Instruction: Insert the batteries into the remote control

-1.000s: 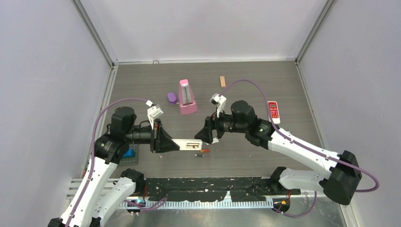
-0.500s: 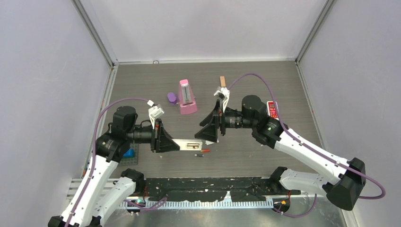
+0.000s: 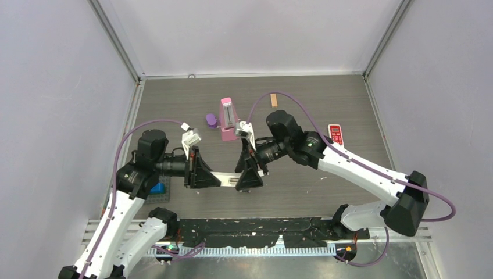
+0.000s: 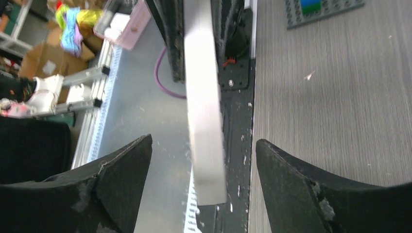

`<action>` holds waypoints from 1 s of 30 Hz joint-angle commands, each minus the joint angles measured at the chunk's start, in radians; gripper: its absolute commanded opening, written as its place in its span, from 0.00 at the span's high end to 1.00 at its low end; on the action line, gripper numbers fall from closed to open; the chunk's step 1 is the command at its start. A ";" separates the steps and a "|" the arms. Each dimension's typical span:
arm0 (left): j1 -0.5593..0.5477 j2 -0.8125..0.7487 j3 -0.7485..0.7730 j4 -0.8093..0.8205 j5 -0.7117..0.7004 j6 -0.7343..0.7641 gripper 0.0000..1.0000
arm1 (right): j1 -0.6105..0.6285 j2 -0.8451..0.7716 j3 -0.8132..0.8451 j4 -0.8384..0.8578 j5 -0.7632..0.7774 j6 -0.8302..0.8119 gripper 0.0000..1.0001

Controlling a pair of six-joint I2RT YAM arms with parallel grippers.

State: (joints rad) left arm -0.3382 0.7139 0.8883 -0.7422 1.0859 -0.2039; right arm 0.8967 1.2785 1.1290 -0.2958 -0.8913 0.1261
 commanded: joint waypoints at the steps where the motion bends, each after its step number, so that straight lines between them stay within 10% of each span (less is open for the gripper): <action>1: 0.005 -0.001 0.059 -0.029 0.082 0.050 1.00 | 0.027 0.066 0.121 -0.238 -0.035 -0.198 0.19; 11: 0.005 0.018 0.076 0.006 0.071 -0.012 0.88 | 0.031 0.093 0.127 -0.156 -0.063 -0.112 0.80; 18: 0.006 -0.031 0.075 0.232 -0.016 -0.237 0.43 | 0.027 0.022 0.017 0.166 0.008 0.127 0.89; 30: 0.007 -0.199 -0.189 0.965 -0.401 -0.792 0.31 | 0.018 -0.013 -0.191 0.909 0.226 0.758 0.89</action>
State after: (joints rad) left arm -0.3317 0.5430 0.7612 -0.0711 0.8375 -0.7944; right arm 0.9218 1.2827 0.9768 0.2630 -0.7994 0.6228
